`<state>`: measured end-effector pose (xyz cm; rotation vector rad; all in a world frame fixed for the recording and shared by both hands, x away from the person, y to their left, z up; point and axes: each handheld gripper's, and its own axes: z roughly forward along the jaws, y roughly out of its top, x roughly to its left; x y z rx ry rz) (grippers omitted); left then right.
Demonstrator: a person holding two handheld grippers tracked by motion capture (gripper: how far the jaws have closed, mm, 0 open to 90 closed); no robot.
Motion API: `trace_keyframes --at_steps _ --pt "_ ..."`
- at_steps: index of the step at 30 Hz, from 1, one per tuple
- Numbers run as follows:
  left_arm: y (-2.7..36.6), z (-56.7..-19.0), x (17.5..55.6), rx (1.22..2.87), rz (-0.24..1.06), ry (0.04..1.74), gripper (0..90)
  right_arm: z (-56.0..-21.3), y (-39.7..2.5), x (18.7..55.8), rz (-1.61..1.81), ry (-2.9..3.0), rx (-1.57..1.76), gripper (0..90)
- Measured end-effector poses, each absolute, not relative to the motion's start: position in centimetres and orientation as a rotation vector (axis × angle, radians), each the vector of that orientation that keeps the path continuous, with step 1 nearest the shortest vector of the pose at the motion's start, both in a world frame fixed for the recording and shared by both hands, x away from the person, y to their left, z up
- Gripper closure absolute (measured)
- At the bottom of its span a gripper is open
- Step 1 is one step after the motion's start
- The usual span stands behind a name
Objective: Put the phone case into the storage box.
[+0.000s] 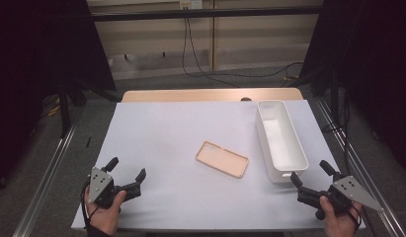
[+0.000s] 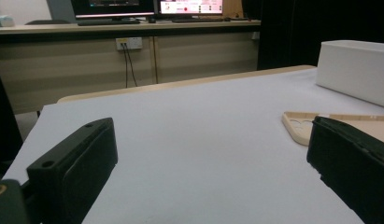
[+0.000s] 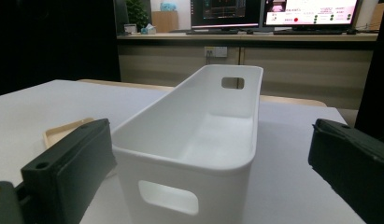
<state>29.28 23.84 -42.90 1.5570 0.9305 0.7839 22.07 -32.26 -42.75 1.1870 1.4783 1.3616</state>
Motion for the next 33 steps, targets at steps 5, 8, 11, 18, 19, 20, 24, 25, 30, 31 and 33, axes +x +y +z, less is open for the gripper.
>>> trace_keyframes --at_steps 5,8,11,18,19,20,24,25,30,31,33 --pt "24.1 -43.0 29.7 1.576 0.763 0.96 1.9 -42.8 -32.3 22.0 1.361 1.491 1.183 0.0" --pt "23.9 -43.0 29.8 1.57 0.739 0.947 2.0 -42.8 -32.4 22.0 1.366 1.492 1.19 0.0" --pt "23.6 -43.0 29.8 1.578 0.719 0.927 2.1 -42.9 -32.3 22.0 1.372 1.5 1.197 0.0" --pt "22.9 -42.9 30.0 1.597 0.649 0.879 4.5 -42.8 -32.3 21.9 1.378 1.499 1.197 0.0" --pt "22.8 -42.9 30.0 1.595 0.642 0.879 4.5 -42.8 -32.3 21.9 1.38 1.496 1.195 0.0" --pt "22.6 -42.9 30.0 1.599 0.643 0.86 4.5 -42.8 -32.2 21.9 1.378 1.497 1.194 0.0" --pt "22.3 -42.9 30.1 1.61 0.623 0.829 4.1 -42.7 -32.0 22.0 1.376 1.506 1.182 0.0" --pt "22.2 -42.9 30.1 1.608 0.628 0.826 4.0 -42.7 -32.0 22.0 1.375 1.507 1.183 0.0" --pt "21.8 -42.7 30.3 1.609 0.555 0.805 3.7 -42.8 -32.1 21.9 1.38 1.508 1.181 0.0" --pt "21.4 -42.5 30.2 1.6 0.548 0.793 3.6 -42.8 -32.1 21.9 1.379 1.507 1.183 0.0" --pt "20.9 -42.4 30.3 1.604 0.532 0.77 3.3 -42.8 -32.1 22.0 1.373 1.506 1.189 0.0"
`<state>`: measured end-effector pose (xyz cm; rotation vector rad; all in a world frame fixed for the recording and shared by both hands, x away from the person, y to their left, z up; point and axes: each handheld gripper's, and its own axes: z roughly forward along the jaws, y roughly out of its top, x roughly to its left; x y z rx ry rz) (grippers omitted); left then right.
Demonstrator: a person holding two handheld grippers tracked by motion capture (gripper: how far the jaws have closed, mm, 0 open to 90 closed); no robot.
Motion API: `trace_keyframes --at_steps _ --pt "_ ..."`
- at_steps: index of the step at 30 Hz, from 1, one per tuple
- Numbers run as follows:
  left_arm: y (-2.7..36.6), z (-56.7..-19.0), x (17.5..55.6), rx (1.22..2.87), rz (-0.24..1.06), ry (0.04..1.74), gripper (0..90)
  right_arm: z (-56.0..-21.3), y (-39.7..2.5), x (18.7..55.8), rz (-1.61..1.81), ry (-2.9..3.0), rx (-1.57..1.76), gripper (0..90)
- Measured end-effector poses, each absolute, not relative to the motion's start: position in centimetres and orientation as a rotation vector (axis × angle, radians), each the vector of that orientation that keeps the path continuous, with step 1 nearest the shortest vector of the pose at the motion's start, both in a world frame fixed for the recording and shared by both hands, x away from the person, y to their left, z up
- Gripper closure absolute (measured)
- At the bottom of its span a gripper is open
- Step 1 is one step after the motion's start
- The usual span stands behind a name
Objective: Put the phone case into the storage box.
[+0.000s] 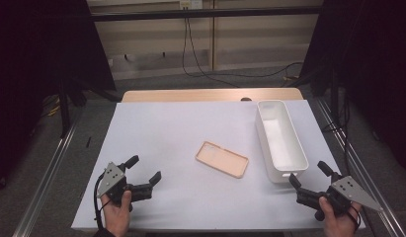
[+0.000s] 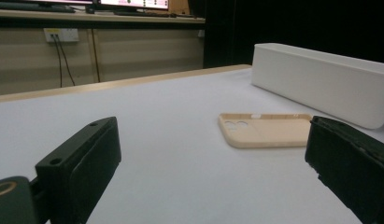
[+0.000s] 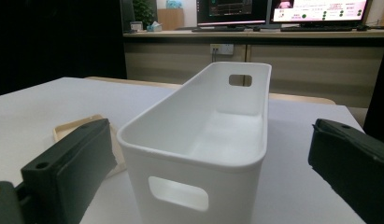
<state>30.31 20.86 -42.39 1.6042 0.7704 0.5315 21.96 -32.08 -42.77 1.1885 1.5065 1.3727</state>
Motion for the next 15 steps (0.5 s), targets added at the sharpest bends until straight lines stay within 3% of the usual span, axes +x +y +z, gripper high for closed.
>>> trace_keyframes --at_steps 15 --pt "17.4 -42.8 31.4 1.615 0.469 0.697 2.5 -42.7 -32.0 22.0 1.379 1.507 1.183 0.0"
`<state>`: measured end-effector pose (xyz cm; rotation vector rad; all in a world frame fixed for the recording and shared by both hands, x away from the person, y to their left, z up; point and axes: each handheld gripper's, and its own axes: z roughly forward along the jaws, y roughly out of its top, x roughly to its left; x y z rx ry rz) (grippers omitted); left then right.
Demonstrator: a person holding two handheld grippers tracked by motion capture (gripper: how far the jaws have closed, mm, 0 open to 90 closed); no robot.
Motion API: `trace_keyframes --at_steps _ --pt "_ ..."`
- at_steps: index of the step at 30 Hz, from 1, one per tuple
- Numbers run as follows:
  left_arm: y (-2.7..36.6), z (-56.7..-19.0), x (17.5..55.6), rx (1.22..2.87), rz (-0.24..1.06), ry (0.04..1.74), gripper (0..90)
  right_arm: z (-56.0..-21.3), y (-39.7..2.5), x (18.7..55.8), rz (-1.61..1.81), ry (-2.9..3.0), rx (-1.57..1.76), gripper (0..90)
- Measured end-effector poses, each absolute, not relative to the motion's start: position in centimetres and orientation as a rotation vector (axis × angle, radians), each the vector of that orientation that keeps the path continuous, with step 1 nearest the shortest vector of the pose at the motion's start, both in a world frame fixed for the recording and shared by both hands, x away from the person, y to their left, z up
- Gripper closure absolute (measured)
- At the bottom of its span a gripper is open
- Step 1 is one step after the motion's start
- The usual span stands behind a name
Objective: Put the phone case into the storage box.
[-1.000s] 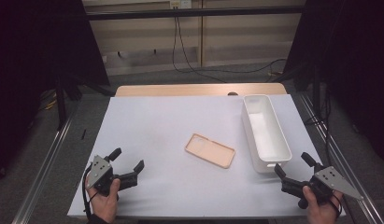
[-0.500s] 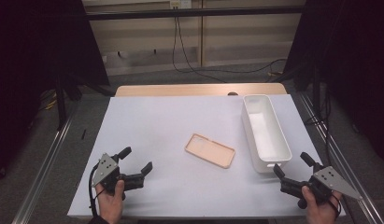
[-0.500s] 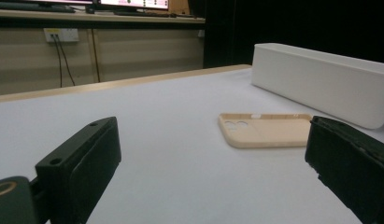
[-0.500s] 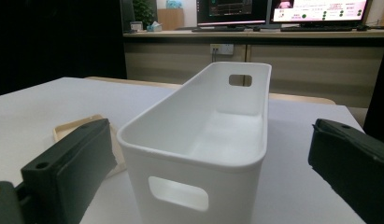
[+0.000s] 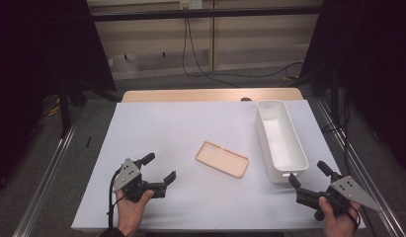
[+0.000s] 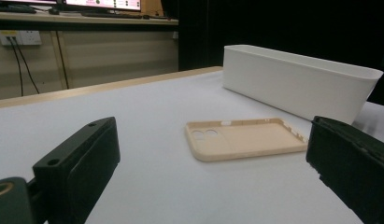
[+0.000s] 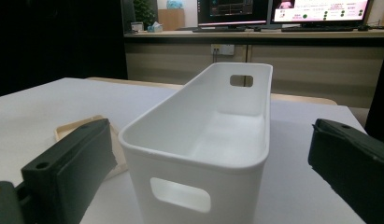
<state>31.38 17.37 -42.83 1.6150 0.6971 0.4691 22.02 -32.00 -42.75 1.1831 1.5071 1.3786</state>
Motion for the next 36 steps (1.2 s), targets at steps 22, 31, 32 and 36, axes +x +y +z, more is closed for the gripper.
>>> trace_keyframes --at_steps 22,31,32,36 --pt "13.2 -41.9 32.9 1.596 0.472 0.614 2.7 -42.7 -32.0 22.0 1.386 1.507 1.18 0.0" --pt "11.9 -41.9 34.0 1.616 0.478 0.607 3.3 -42.8 -32.0 22.0 1.388 1.513 1.178 0.0" --pt "11.9 -41.9 34.0 1.616 0.478 0.607 3.3 -42.8 -32.0 22.0 1.388 1.512 1.176 0.0" --pt "10.8 -41.8 34.5 1.633 0.467 0.597 3.3 -42.8 -31.9 22.0 1.385 1.515 1.172 0.0"
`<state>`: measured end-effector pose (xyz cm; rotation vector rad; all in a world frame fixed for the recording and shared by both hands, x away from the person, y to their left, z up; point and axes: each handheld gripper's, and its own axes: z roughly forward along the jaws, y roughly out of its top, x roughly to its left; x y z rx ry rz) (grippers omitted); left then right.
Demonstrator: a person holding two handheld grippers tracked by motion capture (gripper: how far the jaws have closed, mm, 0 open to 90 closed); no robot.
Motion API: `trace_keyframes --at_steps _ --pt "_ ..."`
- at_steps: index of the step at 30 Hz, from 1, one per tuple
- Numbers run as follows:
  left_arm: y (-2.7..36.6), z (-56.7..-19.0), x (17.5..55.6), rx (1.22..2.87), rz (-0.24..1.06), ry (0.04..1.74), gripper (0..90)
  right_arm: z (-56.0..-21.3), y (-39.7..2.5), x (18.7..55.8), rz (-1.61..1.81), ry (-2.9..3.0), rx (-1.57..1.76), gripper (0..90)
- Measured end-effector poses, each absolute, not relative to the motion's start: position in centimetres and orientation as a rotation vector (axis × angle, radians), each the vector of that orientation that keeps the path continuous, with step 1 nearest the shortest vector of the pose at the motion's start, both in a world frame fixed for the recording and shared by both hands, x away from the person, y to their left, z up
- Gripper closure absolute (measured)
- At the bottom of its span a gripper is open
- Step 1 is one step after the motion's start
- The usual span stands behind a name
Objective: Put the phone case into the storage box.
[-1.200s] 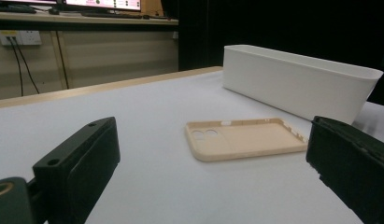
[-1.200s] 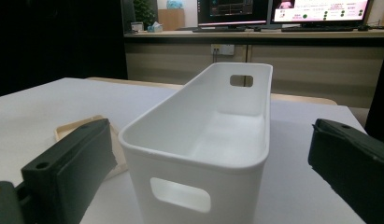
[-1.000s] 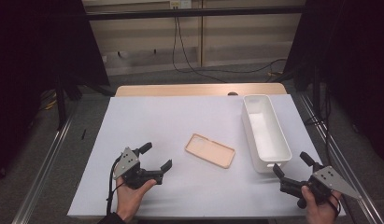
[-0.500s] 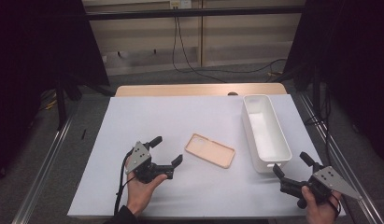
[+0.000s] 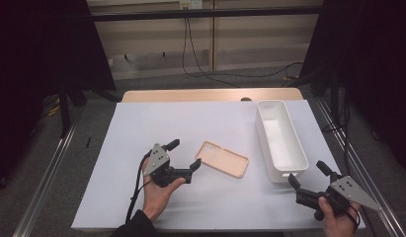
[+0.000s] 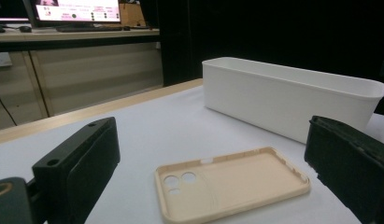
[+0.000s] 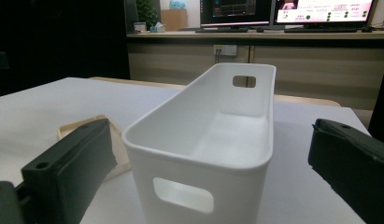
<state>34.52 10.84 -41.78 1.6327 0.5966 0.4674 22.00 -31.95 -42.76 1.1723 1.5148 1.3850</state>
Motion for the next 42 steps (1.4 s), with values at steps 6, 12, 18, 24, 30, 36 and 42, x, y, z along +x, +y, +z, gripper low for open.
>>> trace_keyframes --at_steps 6,12,18,24,30,36,42 --pt "9.6 -41.4 35.0 1.645 0.463 0.57 3.3 -42.8 -32.0 22.0 1.386 1.518 1.164 0.0" --pt "8.0 -41.3 35.7 1.658 0.467 0.555 4.0 -42.8 -32.0 22.0 1.387 1.522 1.163 0.0" --pt "6.9 -41.2 35.9 1.662 0.453 0.545 4.0 -42.8 -32.1 21.9 1.387 1.52 1.167 0.0" --pt "4.9 -41.4 36.5 1.656 0.433 0.542 4.6 -42.8 -32.0 21.9 1.389 1.524 1.17 0.0" --pt "3.4 -40.7 37.1 1.642 0.437 0.533 4.5 -42.8 -32.1 21.8 1.391 1.518 1.174 0.0" --pt "2.0 -40.6 37.8 1.652 0.436 0.514 4.3 -42.8 -32.0 21.8 1.39 1.517 1.171 0.0" --pt "1.7 -40.5 38.8 1.631 0.426 0.507 6.3 -42.8 -32.0 21.9 1.389 1.519 1.169 0.0"
